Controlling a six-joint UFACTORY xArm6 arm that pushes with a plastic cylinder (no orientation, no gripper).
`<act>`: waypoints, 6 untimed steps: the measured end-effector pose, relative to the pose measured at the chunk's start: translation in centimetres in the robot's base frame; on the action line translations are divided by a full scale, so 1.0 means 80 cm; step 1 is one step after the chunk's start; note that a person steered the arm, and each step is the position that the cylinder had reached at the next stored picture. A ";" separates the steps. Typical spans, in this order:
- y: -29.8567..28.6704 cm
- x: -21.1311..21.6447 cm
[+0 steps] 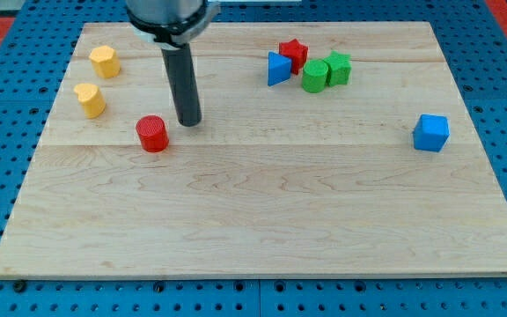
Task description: Move the red circle to the center left
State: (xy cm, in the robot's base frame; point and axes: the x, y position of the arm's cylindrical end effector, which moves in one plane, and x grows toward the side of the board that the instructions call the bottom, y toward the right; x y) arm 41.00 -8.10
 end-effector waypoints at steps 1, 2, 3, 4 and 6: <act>-0.064 0.017; -0.127 0.013; -0.078 0.028; -0.063 0.047; -0.159 0.029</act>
